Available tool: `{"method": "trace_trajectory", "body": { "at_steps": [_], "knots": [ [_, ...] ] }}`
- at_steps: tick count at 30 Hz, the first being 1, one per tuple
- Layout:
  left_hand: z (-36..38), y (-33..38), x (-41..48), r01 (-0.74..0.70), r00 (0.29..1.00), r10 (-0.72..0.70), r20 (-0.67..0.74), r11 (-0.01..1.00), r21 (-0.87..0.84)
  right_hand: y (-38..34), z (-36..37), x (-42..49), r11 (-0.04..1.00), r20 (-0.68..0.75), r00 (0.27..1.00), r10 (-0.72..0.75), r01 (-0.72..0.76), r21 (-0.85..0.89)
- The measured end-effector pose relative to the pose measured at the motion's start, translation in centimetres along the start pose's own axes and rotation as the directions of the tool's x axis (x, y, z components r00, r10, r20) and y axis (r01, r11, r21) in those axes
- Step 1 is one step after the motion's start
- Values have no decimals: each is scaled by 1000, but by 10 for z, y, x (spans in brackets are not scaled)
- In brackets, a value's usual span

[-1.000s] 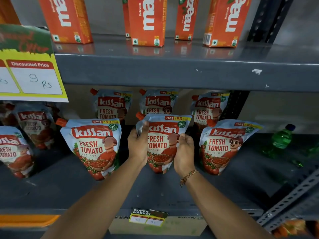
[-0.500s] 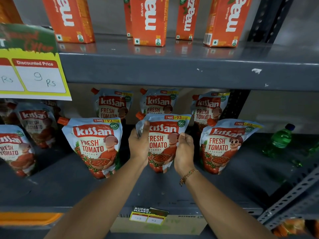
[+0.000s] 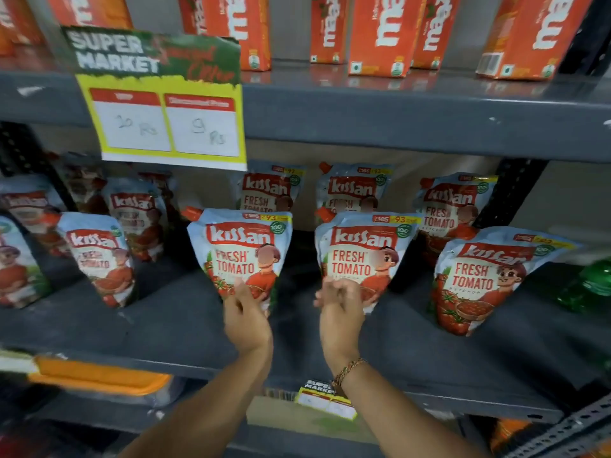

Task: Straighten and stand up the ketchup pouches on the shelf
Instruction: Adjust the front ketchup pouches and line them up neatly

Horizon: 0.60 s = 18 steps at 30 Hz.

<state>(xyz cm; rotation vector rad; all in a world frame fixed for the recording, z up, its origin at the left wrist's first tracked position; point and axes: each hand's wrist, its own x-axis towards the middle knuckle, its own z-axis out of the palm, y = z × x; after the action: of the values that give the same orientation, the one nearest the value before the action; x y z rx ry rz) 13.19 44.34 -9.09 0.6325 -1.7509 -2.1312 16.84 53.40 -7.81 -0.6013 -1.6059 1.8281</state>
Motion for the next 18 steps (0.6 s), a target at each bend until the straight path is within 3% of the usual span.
{"method": "trace_trajectory", "body": {
  "at_steps": [3,6,9,12,18],
  "knots": [
    [-14,16,33,-54,997,54,-49,999,8,1,30,-5,1000,212,977,14,-10,-22],
    [-20,30,68,-71,994,67,87,996,44,2,56,-1,995,287,953,98,-97,-18],
    [-22,44,95,-72,941,85,329,996,-50,0,74,1,976,280,942,186,-211,60],
    [-22,54,108,-26,867,68,494,995,-93,3,87,-2,970,202,960,196,-219,101],
    [-21,61,118,46,798,25,602,994,-102,4,103,-8,970,42,983,180,-184,161]
  ]
}}
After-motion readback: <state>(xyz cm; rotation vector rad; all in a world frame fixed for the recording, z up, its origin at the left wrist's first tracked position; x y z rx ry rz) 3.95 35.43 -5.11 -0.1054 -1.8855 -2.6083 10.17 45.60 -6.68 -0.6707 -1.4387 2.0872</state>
